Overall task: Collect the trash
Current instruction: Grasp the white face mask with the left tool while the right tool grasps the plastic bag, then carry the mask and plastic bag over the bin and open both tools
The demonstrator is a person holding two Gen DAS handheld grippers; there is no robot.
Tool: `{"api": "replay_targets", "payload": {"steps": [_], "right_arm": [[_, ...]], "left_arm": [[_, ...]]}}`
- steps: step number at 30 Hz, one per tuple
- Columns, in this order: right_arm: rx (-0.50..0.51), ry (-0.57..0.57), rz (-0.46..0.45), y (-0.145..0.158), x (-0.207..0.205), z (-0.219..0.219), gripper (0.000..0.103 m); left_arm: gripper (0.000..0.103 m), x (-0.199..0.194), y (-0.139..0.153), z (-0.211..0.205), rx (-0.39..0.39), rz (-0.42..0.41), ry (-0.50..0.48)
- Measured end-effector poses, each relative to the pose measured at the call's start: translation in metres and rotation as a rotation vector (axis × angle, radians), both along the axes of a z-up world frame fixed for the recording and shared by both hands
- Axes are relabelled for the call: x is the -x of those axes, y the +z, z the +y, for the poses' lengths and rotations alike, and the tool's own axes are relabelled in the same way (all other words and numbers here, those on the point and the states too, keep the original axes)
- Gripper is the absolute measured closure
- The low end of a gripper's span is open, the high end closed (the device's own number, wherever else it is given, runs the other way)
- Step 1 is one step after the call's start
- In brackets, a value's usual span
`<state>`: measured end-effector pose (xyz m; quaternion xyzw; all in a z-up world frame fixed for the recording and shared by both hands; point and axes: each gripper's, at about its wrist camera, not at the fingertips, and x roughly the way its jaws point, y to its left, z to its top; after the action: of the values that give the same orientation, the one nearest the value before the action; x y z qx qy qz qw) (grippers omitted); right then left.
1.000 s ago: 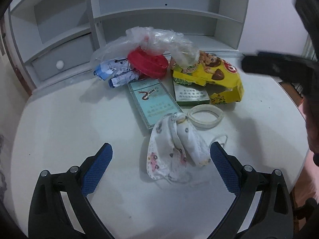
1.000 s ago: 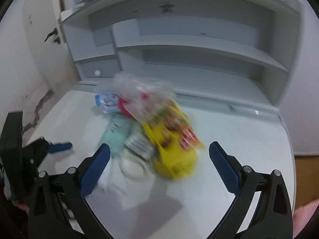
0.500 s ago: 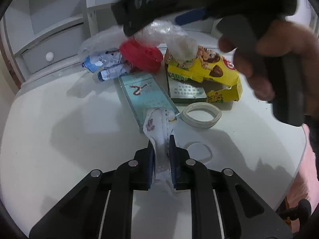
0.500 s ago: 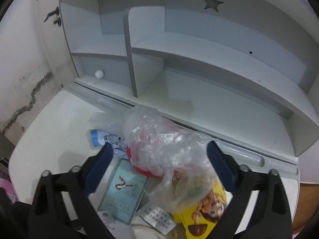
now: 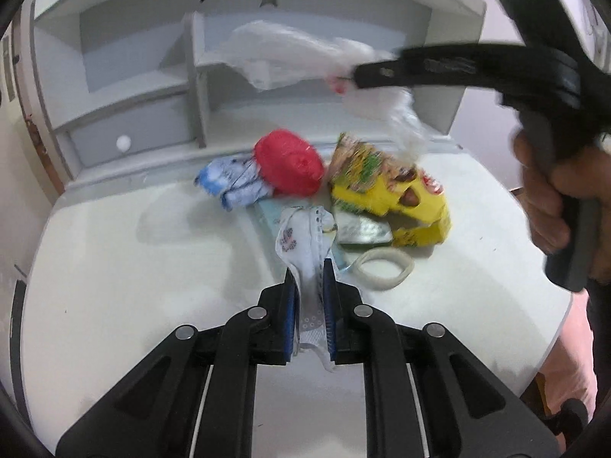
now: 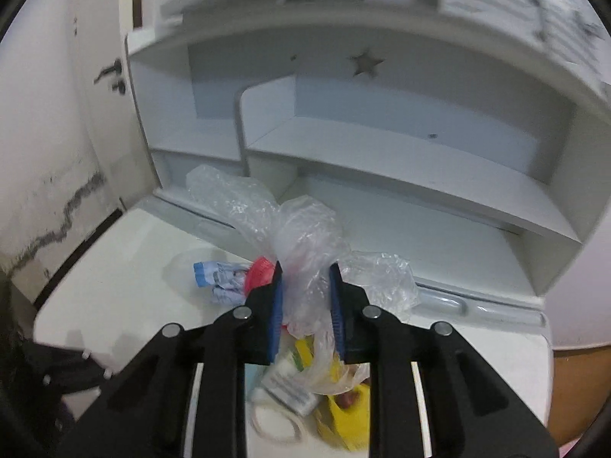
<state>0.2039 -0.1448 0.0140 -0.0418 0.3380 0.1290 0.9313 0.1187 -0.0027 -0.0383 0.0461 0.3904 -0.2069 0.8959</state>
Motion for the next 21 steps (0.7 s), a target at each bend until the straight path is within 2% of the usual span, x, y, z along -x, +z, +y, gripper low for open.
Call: {"api": "replay_targets", "payload": {"steps": [4,10,15,21], "right_arm": [[-0.020,-0.099,-0.041,0.013,0.048,-0.055,0.081],[-0.028,-0.323,-0.073,0.010,0.142,-0.156,0.081],[-0.057,-0.572,-0.078,-0.007,0.238,-0.247,0.081],[-0.104,-0.855,-0.043,-0.050,0.355,-0.340,0.081]], "left_arm": [[0.091,0.002,0.008,-0.026,0.020,-0.017,-0.049],[0.091,0.024,0.018,-0.106,0.058,-0.034,-0.204],[0.091,0.065,0.020,-0.196,0.113,-0.039,-0.390],[0.091,0.134,0.014,-0.304,0.148,-0.051,-0.628]]}}
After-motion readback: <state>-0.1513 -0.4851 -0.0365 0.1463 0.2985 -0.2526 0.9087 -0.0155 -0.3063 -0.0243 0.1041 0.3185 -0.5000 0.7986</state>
